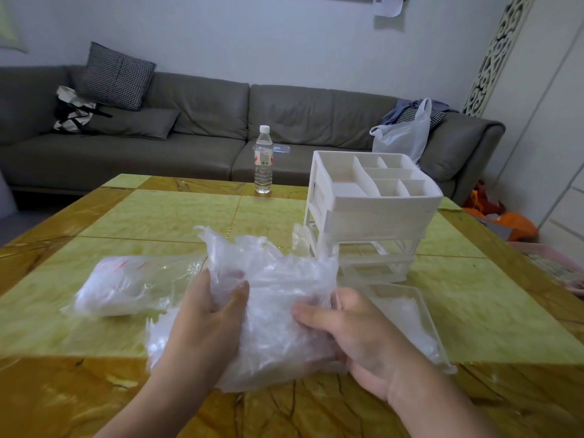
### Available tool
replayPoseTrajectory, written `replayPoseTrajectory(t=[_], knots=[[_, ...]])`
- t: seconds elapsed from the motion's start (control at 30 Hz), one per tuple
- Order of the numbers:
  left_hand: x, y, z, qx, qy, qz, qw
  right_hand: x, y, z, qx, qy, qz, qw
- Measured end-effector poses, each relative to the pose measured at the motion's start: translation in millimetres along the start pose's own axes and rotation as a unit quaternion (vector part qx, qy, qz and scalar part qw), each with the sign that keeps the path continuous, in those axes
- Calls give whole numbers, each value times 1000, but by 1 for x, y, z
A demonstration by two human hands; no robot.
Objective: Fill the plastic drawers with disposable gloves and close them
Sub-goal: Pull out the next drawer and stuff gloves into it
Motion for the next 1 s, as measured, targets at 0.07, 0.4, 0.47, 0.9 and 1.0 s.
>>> replayPoseTrajectory(t=[0.07, 0.4, 0.47, 0.9, 1.0], knots=[[-1, 5, 2, -27, 5, 32, 999, 0, -1, 0, -4, 17, 28, 999], [-6, 23, 17, -208, -132, 207, 947, -9, -7, 0, 64, 50, -34, 996], [-7, 21, 20, -198, -195, 194, 941, -10, -8, 1, 58, 58, -47, 996], [0, 25, 13, -217, -171, 211, 938, -11, -11, 4, 2, 89, -83, 993], [1, 21, 17, -222, -214, 161, 938, -8, -11, 5, -10, 73, -37, 997]])
Point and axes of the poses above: each hand's wrist, its own z-axis away from the middle knuckle, its own x-axis out of the palm, y = z × x, the point moved 1 cm from there along -z, towards the middle knuckle, and after that the axes turned 5 degrees about z, right-handed, at the moved point
